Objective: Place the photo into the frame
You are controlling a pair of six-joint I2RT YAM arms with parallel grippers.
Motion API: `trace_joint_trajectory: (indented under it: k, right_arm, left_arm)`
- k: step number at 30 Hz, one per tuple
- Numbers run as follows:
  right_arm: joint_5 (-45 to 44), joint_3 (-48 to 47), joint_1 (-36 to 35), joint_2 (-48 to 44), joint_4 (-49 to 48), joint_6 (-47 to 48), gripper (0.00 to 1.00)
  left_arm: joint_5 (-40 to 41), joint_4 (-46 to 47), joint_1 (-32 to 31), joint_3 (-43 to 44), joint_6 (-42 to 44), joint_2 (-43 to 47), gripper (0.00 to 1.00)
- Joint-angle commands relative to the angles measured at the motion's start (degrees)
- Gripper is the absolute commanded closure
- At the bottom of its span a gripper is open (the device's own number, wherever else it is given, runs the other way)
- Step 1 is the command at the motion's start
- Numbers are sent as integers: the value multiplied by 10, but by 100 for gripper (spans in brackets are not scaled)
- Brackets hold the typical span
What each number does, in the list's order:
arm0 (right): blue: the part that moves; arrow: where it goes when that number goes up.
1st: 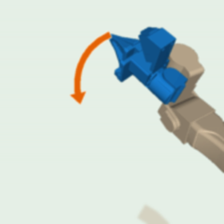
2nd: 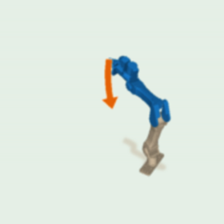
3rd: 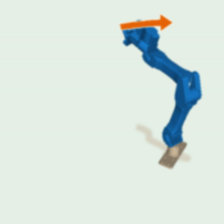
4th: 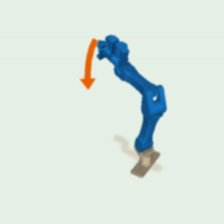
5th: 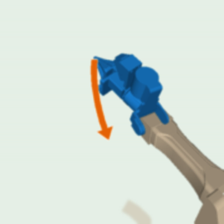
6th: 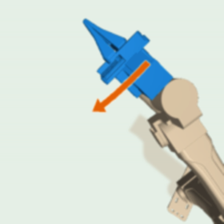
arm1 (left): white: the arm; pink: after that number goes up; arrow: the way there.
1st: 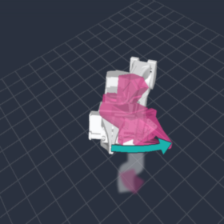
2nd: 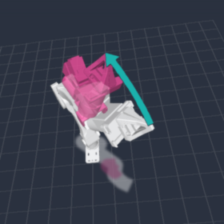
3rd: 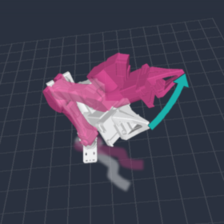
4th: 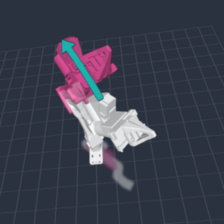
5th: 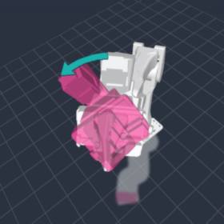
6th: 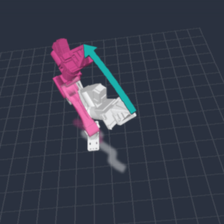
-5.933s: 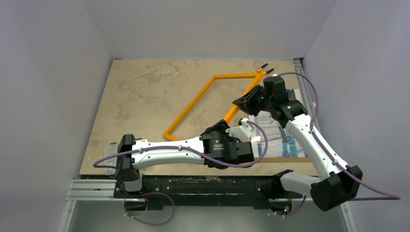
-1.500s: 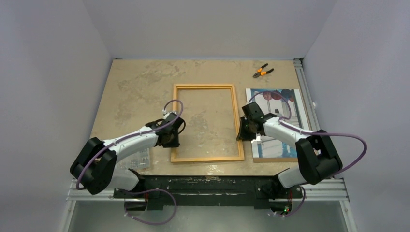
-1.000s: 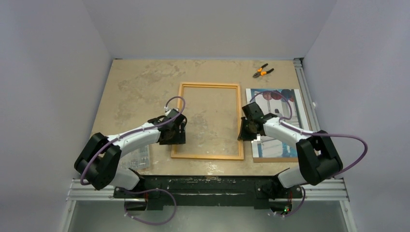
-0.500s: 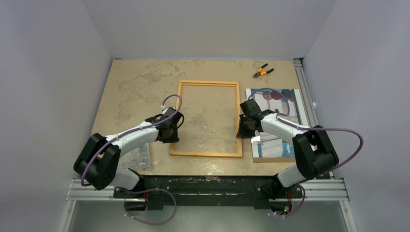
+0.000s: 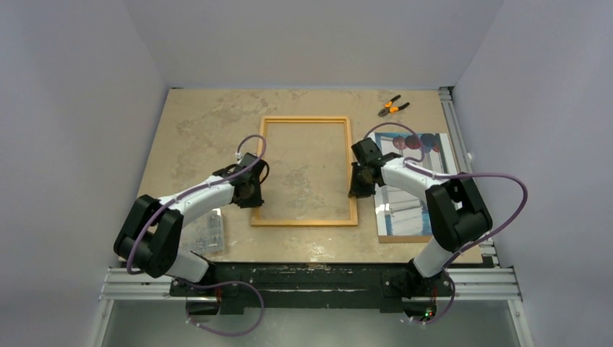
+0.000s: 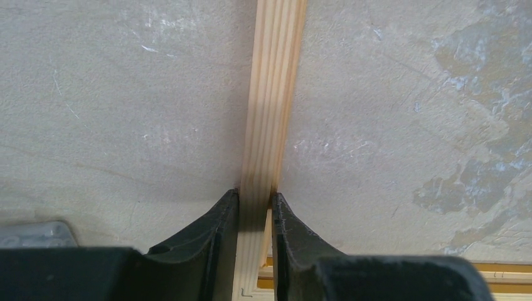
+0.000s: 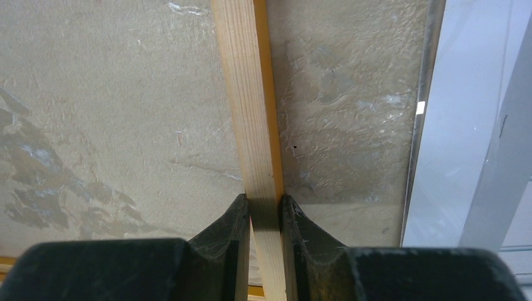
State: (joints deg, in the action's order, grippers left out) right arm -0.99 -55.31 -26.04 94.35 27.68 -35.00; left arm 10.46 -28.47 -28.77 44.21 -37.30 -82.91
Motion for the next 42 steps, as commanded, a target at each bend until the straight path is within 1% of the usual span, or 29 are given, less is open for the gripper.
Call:
trace_joint_trajectory:
  k: [1, 8, 10, 14, 16, 18, 20, 24, 30, 34, 37, 42]
  right_arm:
    - [1, -29, -11, 0, -25, -16, 100]
    - [-8, -23, -16, -5, -23, -17, 99]
    - [-10, -23, -16, -8, -20, -17, 97]
    - [-23, -18, -19, -32, -18, -12, 66]
    - [-32, -15, -18, -52, -16, -10, 52]
    - [-40, -15, -18, -71, -10, -9, 43]
    - [-45, -15, -18, -90, -1, -8, 35]
    - [-40, -8, -19, -138, 16, -9, 24]
    - [-33, 30, -18, -241, 38, -12, 11]
    - [-21, 58, -19, -311, 51, -21, 6]
    - [-18, 68, -19, -356, 67, -28, 4]
    - [-67, 64, -19, -405, 123, -32, 3]
  left_arm:
    - [-4, 5, 10, 16, 19, -11, 84]
    - [-6, -5, 11, 17, 14, 3, 81]
    - [-7, -8, 10, 17, 13, 5, 76]
    - [-6, -18, 11, 16, 10, 24, 53]
    - [-4, -28, 11, 17, 9, 44, 42]
    - [2, -38, 10, 17, 7, 71, 31]
    - [9, -55, 11, 20, 3, 101, 22]
    - [2, -77, 11, 24, -1, 184, 12]
    - [-45, -101, 11, 17, -11, 339, 1]
    - [-97, -96, 10, 9, -14, 419, 0]
    - [-165, -83, 10, 6, -14, 450, 0]
    - [-241, -60, 11, 9, -3, 466, 0]
